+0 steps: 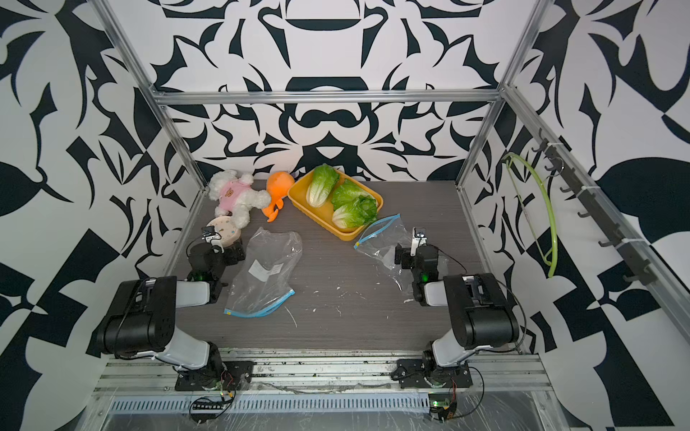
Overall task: Put the chinese cabbages into a zipper bag and zip it
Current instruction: Move the basket to the center of the board.
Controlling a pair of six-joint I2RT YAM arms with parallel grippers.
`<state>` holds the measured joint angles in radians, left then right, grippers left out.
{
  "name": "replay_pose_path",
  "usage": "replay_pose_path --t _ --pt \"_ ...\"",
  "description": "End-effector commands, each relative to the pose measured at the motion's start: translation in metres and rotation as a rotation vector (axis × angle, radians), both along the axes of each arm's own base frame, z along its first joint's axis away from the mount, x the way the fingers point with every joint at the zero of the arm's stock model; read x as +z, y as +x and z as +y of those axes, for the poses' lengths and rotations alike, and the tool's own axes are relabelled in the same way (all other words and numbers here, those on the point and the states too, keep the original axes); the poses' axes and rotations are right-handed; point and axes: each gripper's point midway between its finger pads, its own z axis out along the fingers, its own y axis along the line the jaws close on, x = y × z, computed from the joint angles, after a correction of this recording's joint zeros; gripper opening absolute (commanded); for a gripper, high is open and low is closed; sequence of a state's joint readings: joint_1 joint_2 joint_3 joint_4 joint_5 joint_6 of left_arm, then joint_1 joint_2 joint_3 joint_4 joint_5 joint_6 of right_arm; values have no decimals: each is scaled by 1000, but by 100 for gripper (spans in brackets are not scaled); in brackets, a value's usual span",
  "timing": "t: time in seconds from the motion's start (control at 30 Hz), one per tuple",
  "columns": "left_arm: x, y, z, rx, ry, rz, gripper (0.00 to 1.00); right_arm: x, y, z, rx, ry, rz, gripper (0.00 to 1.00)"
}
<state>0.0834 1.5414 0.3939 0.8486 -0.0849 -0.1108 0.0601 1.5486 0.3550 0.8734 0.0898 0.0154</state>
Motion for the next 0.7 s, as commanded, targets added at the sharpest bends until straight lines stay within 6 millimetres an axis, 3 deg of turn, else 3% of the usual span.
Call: replay_pose_path --t 0.0,0.67 --pt "2 0 -1 -10 2 -10 99 6 2 1 7 -5 -22 100" --pt "3 0 -2 -13 1 -16 99 9 0 4 23 4 -39 100"
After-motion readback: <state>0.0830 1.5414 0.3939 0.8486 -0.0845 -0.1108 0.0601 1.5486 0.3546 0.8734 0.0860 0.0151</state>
